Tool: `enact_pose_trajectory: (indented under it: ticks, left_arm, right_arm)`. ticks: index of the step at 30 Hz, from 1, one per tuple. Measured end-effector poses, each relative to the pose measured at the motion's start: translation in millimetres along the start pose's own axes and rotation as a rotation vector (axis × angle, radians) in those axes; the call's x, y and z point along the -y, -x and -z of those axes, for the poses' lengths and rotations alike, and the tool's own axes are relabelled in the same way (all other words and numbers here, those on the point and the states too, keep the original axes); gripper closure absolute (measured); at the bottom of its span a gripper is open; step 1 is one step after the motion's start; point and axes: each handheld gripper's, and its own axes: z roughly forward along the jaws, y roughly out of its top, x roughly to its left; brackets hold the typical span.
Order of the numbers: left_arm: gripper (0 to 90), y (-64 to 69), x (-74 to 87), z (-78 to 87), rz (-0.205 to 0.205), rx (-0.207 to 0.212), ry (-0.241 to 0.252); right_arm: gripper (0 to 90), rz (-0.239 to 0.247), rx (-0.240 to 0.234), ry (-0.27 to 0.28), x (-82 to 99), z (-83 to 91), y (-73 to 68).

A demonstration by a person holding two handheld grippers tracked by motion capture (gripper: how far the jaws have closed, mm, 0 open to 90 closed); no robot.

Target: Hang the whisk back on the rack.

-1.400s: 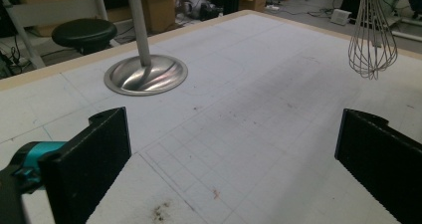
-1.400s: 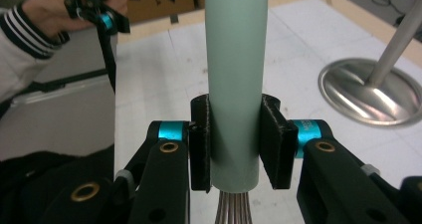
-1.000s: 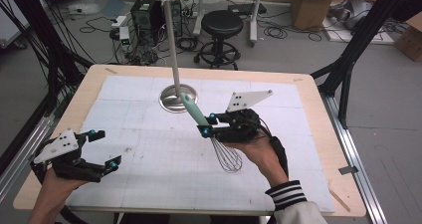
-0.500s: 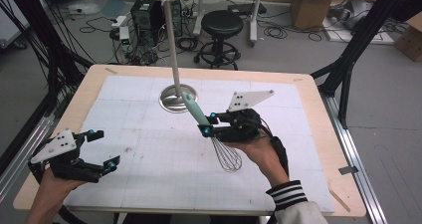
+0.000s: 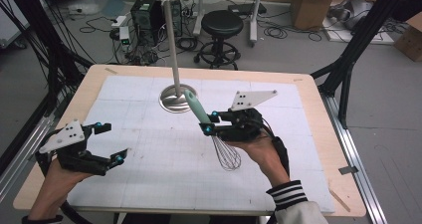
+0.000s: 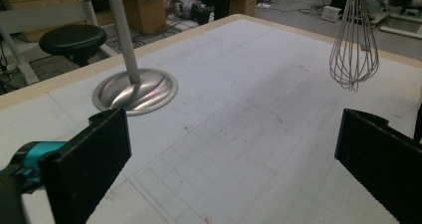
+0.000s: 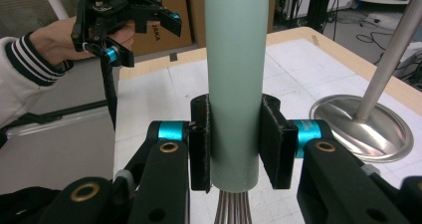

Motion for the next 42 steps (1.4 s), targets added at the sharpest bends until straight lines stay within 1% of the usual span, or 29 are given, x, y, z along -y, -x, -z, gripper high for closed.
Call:
enact_pose_trajectory:
  ticks: [7, 10, 17, 24, 28, 31, 33, 36, 38, 39, 40, 42]
  left_arm:
    - [1.7, 6.2, -20.1, -7.5, -0.023, 0.032, -0.003]
    - [1.7, 8.6, -27.7, -11.4, -0.031, 0.045, -0.006]
    - [1.7, 15.3, -51.4, -23.0, -0.049, 0.091, 0.003]
    - [1.7, 22.0, -69.5, -37.7, -0.068, 0.130, 0.001]
    - [1.7, 25.5, -77.8, -45.7, -0.073, 0.149, 0.004]
    - [1.7, 27.0, -82.2, -50.3, -0.063, 0.153, 0.010]
    - [1.7, 27.6, -84.6, -52.9, -0.064, 0.166, 0.016]
    - [1.7, 30.0, -88.4, -57.0, -0.061, 0.169, 0.014]
    - [1.7, 31.3, -91.2, -59.8, -0.067, 0.171, 0.016]
    - [1.7, 31.7, -92.9, -61.1, -0.071, 0.167, 0.010]
    - [1.7, 32.4, -94.6, -62.6, -0.063, 0.165, 0.001]
    - [1.7, 33.1, -97.8, -64.9, -0.071, 0.172, -0.004]
  right_arm:
    - [69.1, -0.002, 0.012, 0.003, 0.3, 2.1, -0.3]
    - [69.1, -0.007, 0.010, 0.004, 0.3, 1.7, -0.5]
    - [69.1, -0.006, 0.011, 0.008, -0.7, -1.6, -0.2]
    - [69.1, -0.009, 0.016, 0.008, -1.5, -3.8, -0.4]
    - [69.1, -0.010, 0.021, 0.014, -1.9, -4.0, -0.2]
    - [69.1, -0.013, 0.025, 0.014, -2.0, -3.7, -0.3]
    - [69.1, -0.010, 0.030, 0.017, -2.0, -3.7, -0.3]
    - [69.1, -0.011, 0.031, 0.018, -2.2, -3.9, -0.9]
    - [69.1, -0.014, 0.030, 0.018, -2.3, -4.0, -1.3]
    - [69.1, -0.007, 0.030, 0.020, -2.3, -4.3, -1.1]
    - [69.1, -0.008, 0.033, 0.021, -2.4, -4.3, -1.5]
    - [69.1, -0.011, 0.031, 0.022, -2.5, -4.4, -2.1]
